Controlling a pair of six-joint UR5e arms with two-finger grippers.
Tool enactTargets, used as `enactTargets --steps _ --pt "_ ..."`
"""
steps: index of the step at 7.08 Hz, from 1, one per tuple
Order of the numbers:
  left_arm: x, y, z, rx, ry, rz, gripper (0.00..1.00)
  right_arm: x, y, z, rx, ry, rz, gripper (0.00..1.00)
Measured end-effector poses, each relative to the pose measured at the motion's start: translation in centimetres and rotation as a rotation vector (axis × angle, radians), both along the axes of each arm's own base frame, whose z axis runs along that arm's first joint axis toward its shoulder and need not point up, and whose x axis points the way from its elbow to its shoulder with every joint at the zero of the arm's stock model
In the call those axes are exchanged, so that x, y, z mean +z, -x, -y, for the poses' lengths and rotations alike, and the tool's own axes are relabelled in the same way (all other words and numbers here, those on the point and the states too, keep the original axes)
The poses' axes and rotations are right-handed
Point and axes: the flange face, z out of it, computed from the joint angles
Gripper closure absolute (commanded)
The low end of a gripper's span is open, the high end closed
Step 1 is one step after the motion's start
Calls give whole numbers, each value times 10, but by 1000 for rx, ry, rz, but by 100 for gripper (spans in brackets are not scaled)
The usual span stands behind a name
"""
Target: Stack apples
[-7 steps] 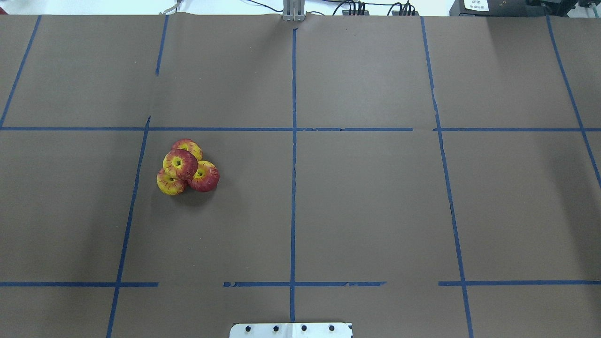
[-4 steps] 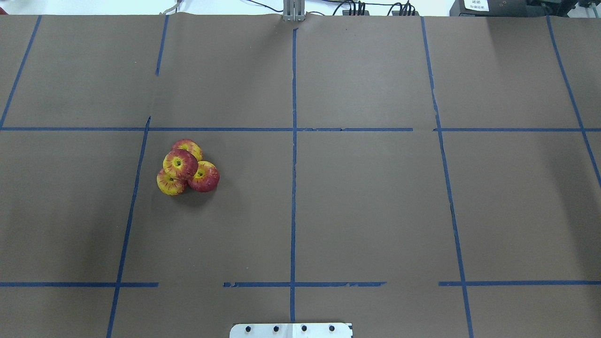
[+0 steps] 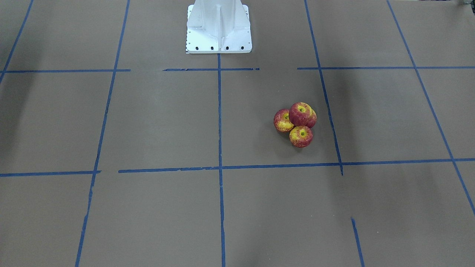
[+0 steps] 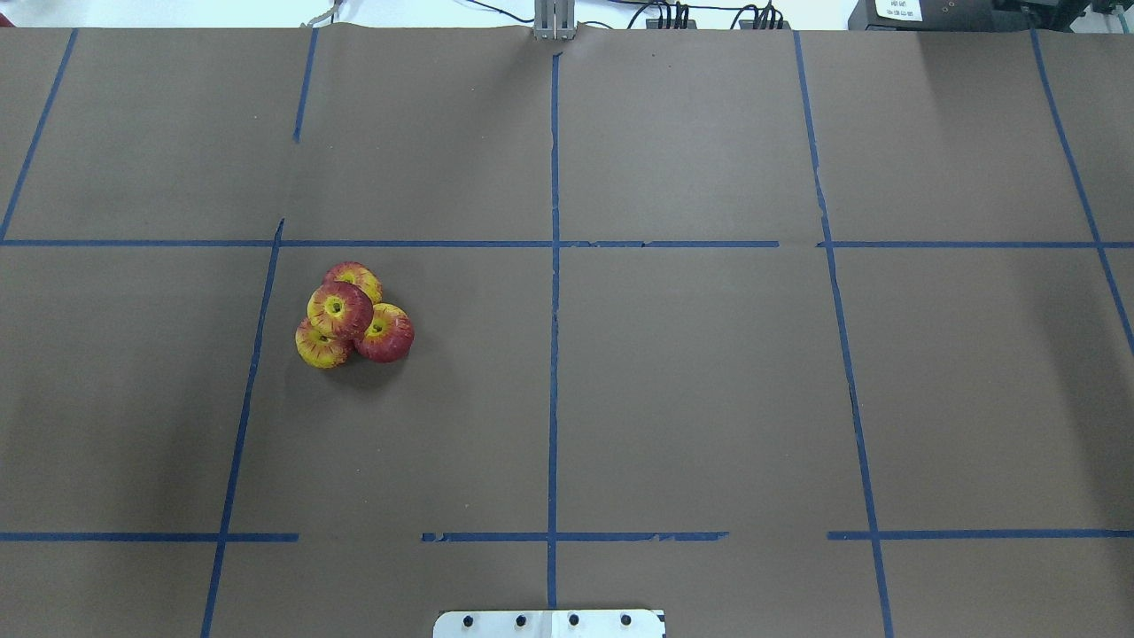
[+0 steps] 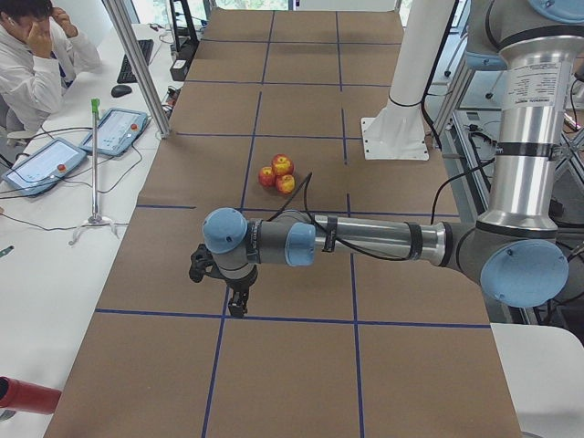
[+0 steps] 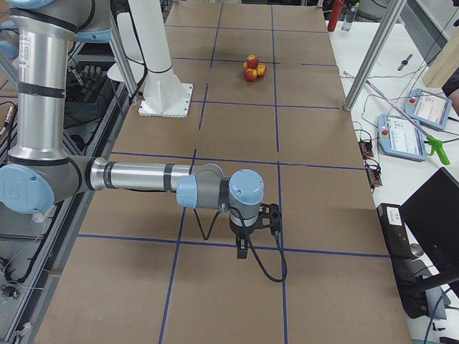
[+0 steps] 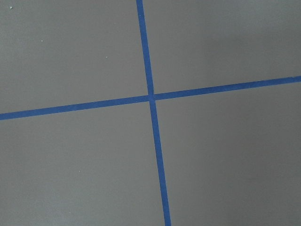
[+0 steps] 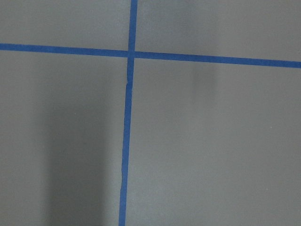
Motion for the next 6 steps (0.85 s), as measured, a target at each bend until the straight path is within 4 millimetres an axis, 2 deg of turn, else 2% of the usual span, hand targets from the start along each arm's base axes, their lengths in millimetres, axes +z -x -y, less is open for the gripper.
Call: enactTargets --steps 6 --pt "-8 0 5 0 -14 -2 0 0 0 0 0 0 0 0"
